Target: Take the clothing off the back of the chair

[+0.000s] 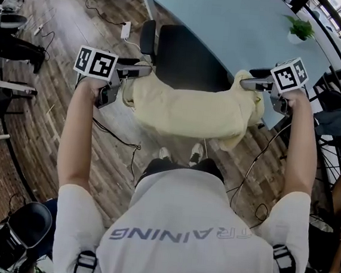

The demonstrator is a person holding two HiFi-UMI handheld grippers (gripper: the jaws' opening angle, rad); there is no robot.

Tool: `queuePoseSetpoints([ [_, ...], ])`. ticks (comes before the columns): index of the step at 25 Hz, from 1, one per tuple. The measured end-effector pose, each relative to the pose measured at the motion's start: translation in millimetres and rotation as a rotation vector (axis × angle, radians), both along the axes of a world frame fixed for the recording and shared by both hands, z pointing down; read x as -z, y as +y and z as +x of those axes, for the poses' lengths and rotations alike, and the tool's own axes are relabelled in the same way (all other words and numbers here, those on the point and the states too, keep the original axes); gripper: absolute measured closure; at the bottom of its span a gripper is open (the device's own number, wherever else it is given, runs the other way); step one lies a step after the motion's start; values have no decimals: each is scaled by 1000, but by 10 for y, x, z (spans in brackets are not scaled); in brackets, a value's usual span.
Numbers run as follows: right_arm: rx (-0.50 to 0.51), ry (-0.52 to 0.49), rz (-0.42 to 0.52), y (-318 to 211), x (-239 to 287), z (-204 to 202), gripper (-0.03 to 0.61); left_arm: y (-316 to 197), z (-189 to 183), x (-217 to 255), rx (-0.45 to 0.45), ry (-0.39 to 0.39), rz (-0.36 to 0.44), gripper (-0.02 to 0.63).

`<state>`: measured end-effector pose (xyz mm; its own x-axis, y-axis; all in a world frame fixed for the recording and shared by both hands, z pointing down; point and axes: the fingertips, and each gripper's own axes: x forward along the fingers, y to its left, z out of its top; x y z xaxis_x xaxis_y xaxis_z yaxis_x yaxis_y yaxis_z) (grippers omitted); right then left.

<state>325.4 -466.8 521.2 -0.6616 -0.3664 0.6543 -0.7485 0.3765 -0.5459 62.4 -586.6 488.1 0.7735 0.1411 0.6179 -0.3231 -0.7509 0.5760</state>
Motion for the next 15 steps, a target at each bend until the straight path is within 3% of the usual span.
queuePoseSetpoints([
  [4,49,-137,-85,28,-57,-108,225,64,26,-40,-21,61,-184,305],
  [5,56,-167,-92,36,-45,-133,251,89,29,-15,-32,82,-212,347],
  [6,57,-182,-86,34,-23,-152,320,102,19,19,-41,94,-216,401],
  [8,45,-162,-52,22,35,-169,478,72,-26,81,-47,88,-147,524],
  [9,41,-148,-30,30,68,-174,521,57,-34,113,-54,88,-97,549],
  [12,19,-113,56,90,186,-163,543,24,-70,203,-54,89,53,563],
  [15,-83,-60,163,79,354,-87,546,2,-155,324,-30,78,223,565],
])
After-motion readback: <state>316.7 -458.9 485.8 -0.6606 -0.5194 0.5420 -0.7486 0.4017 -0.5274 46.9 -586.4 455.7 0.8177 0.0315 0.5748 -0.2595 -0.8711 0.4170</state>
